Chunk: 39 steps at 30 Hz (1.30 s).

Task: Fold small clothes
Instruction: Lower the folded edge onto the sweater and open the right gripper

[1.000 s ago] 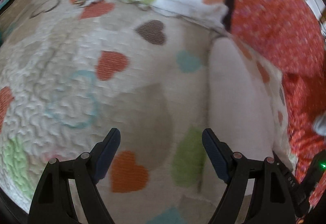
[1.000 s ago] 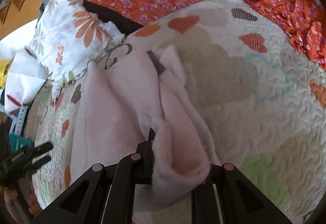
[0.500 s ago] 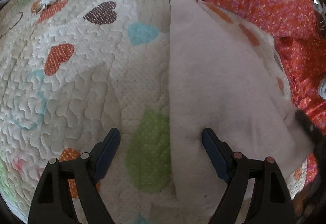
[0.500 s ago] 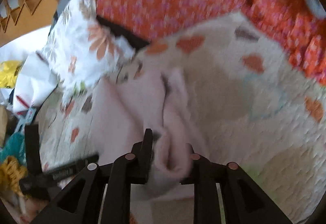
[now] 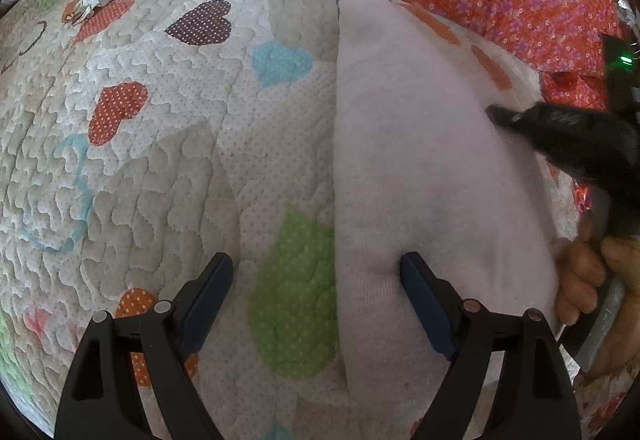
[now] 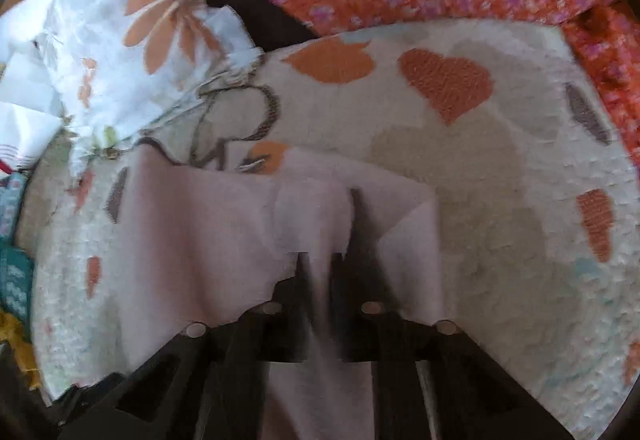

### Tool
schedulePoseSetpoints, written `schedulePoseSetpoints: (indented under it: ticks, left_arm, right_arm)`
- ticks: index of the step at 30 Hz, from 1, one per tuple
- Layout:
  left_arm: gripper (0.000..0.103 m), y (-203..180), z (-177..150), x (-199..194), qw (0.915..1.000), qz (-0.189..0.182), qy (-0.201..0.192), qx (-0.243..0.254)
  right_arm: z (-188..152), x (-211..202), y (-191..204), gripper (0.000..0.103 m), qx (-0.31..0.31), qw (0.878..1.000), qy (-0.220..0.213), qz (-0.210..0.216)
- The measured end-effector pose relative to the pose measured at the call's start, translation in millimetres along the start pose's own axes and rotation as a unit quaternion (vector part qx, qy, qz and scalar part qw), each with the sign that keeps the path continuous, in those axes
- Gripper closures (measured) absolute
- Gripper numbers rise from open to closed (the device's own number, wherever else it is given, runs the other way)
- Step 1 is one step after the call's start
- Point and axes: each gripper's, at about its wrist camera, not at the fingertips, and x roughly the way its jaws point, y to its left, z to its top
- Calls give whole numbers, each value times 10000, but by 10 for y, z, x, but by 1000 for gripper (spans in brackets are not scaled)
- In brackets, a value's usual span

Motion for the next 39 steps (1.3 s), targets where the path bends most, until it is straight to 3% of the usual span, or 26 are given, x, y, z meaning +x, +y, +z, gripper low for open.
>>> schedulePoseSetpoints:
  ticks: [2, 6, 12, 16, 20, 23, 25, 26, 28, 30, 31, 32, 34, 37, 39]
  left_arm:
    - [18, -7, -8, -14, 10000, 17, -3, 31]
    - [18, -27, -34, -29, 10000, -62, 11, 57]
    - [18, -58, -59, -38, 9999, 18, -26, 111]
    - [18, -25, -71, -90, 9999, -62, 21, 92]
    - [18, -9, -71, -191, 9998, -143, -45, 94]
    - [18, -1, -92, -241, 9998, -161, -90, 112]
    - [18, 7, -119, -255, 9998, -159, -89, 101]
    - [18, 7, -128, -261, 9998, -144, -95, 109]
    - [18, 11, -149, -285, 9998, -117, -135, 112]
    - [18, 26, -189, -317, 9997, -88, -181, 116]
    - [18, 37, -209, -332, 9997, -76, -196, 128]
    - [18, 52, -232, -346, 9997, -63, -211, 136]
    - [18, 75, -267, -365, 9996, -49, -229, 146]
    - [18, 84, -309, -377, 9994, -6, -295, 176]
    - [18, 42, -347, -365, 9989, 65, -363, 298]
  right_arm:
    - [-10, -181, -51, 95, 182, 9991, -349, 127]
    - [48, -499, -216, 95, 371, 9936, -904, -573]
    - [-5, -200, -336, 92, 210, 9934, -202, -1111]
    - [-97, -597, -432, 88, 547, 9916, -759, -897]
    - [-332, -1039, -323, 88, 239, 9934, -1013, -489]
    - [-577, -1143, -242, 88, 102, 9961, -835, 258]
    - [-753, -1019, -256, 88, 135, 9965, -374, 738]
    - [-806, -953, -285, 88, 172, 9974, -269, 651]
    - [-908, -852, -438, 88, 333, 9986, -358, -203]
    - [-1000, -870, -596, 88, 480, 9866, -706, -1393]
    - [-1052, -885, -670, 88, 540, 9801, -786, -1743]
    - [-1085, -909, -753, 88, 706, 9778, -760, -1819]
    - [-1089, -1024, -854, 88, 1050, 9805, -885, -1408]
    - [-1052, -1249, -712, 88, 764, 9810, -1392, -1113]
    - [-1017, -1246, -579, 88, 592, 9868, -1410, -532]
